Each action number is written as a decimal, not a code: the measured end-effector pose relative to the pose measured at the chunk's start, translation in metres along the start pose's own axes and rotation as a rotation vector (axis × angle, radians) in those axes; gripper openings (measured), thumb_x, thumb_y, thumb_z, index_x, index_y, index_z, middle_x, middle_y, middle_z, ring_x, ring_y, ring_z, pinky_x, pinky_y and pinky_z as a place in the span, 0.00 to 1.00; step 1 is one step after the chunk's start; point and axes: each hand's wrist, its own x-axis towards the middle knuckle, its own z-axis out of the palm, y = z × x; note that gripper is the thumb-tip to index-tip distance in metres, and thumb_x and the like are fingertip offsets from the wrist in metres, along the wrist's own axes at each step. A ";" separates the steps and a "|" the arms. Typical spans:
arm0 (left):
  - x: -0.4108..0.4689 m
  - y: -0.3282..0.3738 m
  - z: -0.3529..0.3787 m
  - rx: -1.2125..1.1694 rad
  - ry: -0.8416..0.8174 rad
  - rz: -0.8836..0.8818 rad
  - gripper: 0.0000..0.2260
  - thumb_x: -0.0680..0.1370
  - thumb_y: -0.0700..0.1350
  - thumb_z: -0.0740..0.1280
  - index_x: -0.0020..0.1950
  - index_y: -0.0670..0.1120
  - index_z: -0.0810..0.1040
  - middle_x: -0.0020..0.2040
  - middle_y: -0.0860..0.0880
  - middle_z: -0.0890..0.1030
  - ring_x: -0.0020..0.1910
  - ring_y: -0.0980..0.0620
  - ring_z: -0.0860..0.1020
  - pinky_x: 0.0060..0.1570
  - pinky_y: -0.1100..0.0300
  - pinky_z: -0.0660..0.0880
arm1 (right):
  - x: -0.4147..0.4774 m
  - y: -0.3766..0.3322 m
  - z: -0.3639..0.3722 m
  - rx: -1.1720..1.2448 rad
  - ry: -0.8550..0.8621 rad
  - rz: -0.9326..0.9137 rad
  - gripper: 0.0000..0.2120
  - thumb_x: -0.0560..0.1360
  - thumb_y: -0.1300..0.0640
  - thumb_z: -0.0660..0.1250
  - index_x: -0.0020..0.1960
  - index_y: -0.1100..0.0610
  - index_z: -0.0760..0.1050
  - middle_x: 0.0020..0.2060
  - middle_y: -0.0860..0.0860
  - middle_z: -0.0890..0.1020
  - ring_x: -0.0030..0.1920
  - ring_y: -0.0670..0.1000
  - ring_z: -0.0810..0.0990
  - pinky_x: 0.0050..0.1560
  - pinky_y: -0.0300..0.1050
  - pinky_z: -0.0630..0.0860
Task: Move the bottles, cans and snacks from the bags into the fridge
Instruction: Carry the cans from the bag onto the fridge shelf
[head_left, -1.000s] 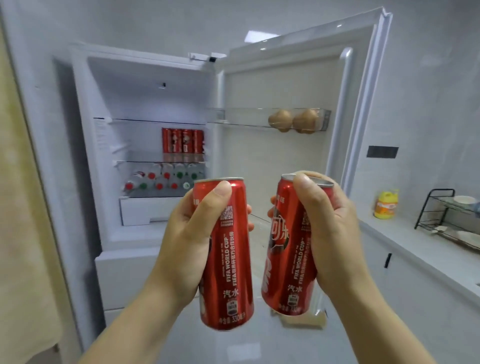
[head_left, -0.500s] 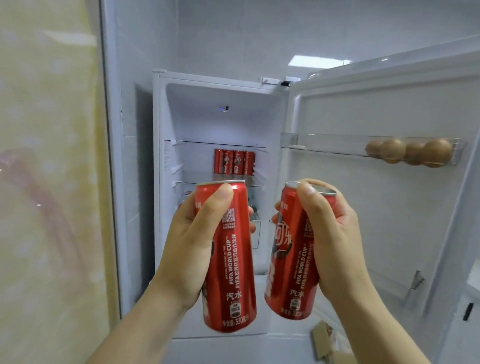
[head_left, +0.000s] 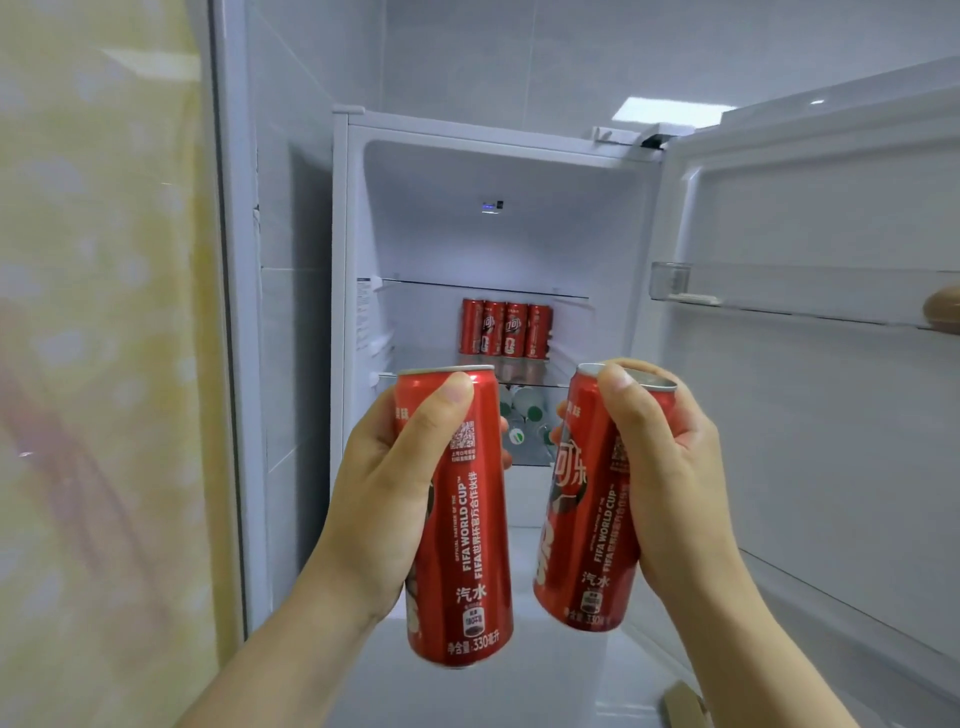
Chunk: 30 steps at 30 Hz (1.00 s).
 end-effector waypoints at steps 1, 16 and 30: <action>0.009 -0.005 -0.002 0.007 0.007 0.000 0.19 0.69 0.59 0.67 0.52 0.48 0.79 0.45 0.44 0.84 0.42 0.46 0.84 0.40 0.55 0.81 | 0.008 0.008 0.002 0.003 -0.009 0.000 0.20 0.60 0.34 0.66 0.48 0.41 0.77 0.42 0.48 0.85 0.42 0.50 0.85 0.36 0.39 0.80; 0.143 -0.087 -0.007 0.098 0.119 0.028 0.19 0.67 0.59 0.66 0.54 0.51 0.77 0.45 0.46 0.85 0.43 0.44 0.85 0.40 0.52 0.81 | 0.130 0.117 0.010 0.061 -0.041 0.040 0.15 0.67 0.44 0.67 0.50 0.49 0.77 0.37 0.47 0.84 0.35 0.48 0.84 0.30 0.36 0.77; 0.283 -0.154 -0.051 0.081 0.076 0.002 0.20 0.65 0.63 0.70 0.51 0.54 0.77 0.46 0.46 0.85 0.43 0.43 0.84 0.41 0.49 0.82 | 0.235 0.216 0.060 -0.011 0.053 0.035 0.24 0.61 0.34 0.68 0.52 0.46 0.78 0.43 0.48 0.85 0.42 0.52 0.85 0.40 0.49 0.83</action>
